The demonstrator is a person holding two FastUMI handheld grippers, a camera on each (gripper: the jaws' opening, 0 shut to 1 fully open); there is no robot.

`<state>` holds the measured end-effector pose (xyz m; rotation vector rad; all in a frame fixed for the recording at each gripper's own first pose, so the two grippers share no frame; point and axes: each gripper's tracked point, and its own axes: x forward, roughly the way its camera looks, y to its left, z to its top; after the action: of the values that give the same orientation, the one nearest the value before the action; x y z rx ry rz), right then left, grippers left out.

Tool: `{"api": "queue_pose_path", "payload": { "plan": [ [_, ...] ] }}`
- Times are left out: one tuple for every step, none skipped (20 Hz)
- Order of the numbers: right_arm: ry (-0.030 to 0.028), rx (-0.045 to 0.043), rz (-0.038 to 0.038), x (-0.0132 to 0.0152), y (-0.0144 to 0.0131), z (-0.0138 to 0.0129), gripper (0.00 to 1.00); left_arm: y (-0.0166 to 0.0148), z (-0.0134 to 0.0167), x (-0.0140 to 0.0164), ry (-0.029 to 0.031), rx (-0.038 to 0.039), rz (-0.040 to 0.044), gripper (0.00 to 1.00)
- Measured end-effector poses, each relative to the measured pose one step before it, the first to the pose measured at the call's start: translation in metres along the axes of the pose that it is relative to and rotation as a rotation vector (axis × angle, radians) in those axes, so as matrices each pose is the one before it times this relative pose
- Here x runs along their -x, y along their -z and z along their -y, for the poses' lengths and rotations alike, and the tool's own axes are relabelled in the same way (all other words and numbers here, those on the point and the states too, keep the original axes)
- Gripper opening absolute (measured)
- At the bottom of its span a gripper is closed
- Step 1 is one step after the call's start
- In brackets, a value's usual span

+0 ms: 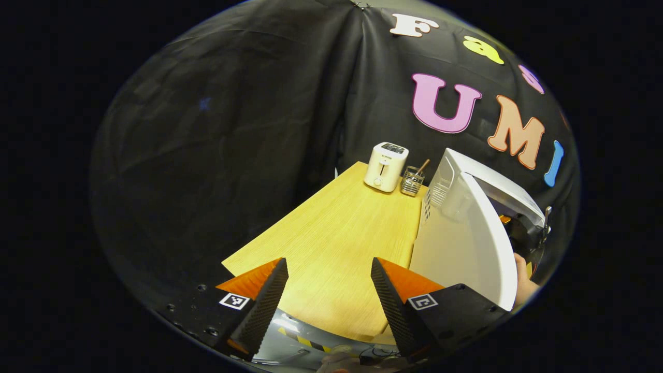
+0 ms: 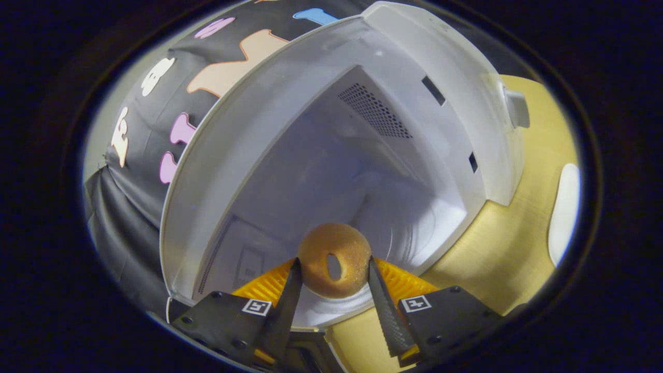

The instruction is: Open the microwave oven with the left hand, put the food in, and close the microwave oven.

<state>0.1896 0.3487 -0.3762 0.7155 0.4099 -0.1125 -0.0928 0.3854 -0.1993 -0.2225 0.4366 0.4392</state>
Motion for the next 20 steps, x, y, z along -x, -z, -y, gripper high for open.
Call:
{"api": "queue_pose_path", "payload": {
  "plan": [
    [0.00945, 0.01893, 0.00717, -0.0042, -0.0028, 0.00197, 0.75, 0.00171, -0.00368, 0.00052, -0.00888, -0.00177, -0.00057, 0.95],
    [0.00195, 0.0049, 0.0083, -0.00226, -0.00153, 0.00069, 0.68, 0.00032, -0.00279, 0.00005, -0.00711, -0.00302, -0.00114, 0.95],
    [0.00134, -0.00257, 0.00568, -0.00241, -0.00199, 0.00072, 0.69, -0.00062, -0.00331, 0.00075, -0.00429, -0.00404, 0.00008, 0.95],
    [-0.00047, -0.00137, 0.00408, -0.00307, -0.00017, 0.0006, 0.69, 0.00004, -0.00204, 0.0004, -0.00228, -0.00496, -0.00113, 0.95],
    [-0.00308, 0.00345, 0.00097, -0.00104, -0.00028, 0.00077, 0.7, 0.00108, -0.00099, -0.00065, -0.00099, -0.00485, -0.00107, 0.95],
    [0.00205, 0.00965, -0.00339, 0.00041, 0.00033, 0.00217, 0.8, -0.00057, 0.00024, 0.00001, 0.00002, -0.00352, -0.00014, 0.95],
    [0.00214, 0.0076, -0.00444, 0.00278, -0.00038, 0.00134, 0.85, -0.00039, 0.00017, 0.00022, 0.00084, -0.00183, 0.0013, 0.95],
    [-0.00094, 0.01196, 0.00332, 0.00453, -0.00206, 0.00032, 0.9, -0.00043, 0.00124, -0.00013, 0.00299, -0.00016, 0.00186, 0.95],
    [-0.00344, 0.01459, 0.01085, 0.00394, -0.00363, 0.00036, 1.0, 0.00053, 0.00195, -0.00008, 0.00458, 0.00251, -0.00095, 0.94],
    [-0.00596, 0.01156, 0.00711, 0.00567, -0.00254, -0.00074, 0.99, 0.00111, 0.00267, 0.00018, 0.00675, 0.00259, -0.00168, 0.94],
    [-0.00622, 0.00668, 0.00092, 0.00515, -0.00158, -0.00034, 0.9, 0.00105, 0.00345, 0.00008, 0.01114, 0.00351, -0.00391, 0.94],
    [-0.00572, 0.00722, 0.00082, 0.00527, -0.00161, -0.00024, 0.99, 0.00163, 0.0043, 0.00113, 0.01636, 0.00405, -0.00514, 0.92],
    [-0.00583, 0.00759, 0.0002, 0.00529, -0.00183, 0.0001, 0.99, 0.00013, 0.00399, -0.00038, 0.01437, 0.00097, -0.00247, 0.91],
    [-0.00634, 0.00799, 0.0035, 0.00643, -0.00234, -0.00091, 0.99, 0.0011, 0.00463, -0.00039, 0.01825, 0.00005, -0.00195, 0.86],
    [-0.00456, 0.00608, 0.00311, 0.00566, -0.0026, -0.00001, 0.99, 0.00102, 0.00285, 0.00062, 0.01419, -0.00164, -0.00194, 0.84],
    [-0.00881, 0.0073, -0.00289, 0.00646, -0.00077, -0.0011, 0.91, -0.00078, 0.00306, -0.00005, 0.01239, -0.0013, 0.00106, 0.81],
    [-0.00725, 0.01104, -0.00504, 0.00529, -0.00017, -0.00002, 0.9, 0.00124, 0.00277, 0.00094, 0.01229, -0.00372, -0.00098, 0.76],
    [-0.00477, 0.01182, -0.00449, 0.007, -0.00026, 0.0008, 0.9, 0.00048, 0.00363, 0.00036, 0.01176, -0.00856, -0.00245, 0.72],
    [-0.00717, 0.01143, -0.00316, 0.00767, -0.00052, 0.00032, 0.9, 0.00004, -0.00112, -0.0007, -0.00458, -0.017, 0.00164, 0.63],
    [-0.0149, 0.01142, -0.00526, 0.00703, -0.00047, -0.00152, 0.9, -0.00032, -0.0016, -0.00098, -0.00927, -0.02202, 0.00031, 0.47]
  ]
}}
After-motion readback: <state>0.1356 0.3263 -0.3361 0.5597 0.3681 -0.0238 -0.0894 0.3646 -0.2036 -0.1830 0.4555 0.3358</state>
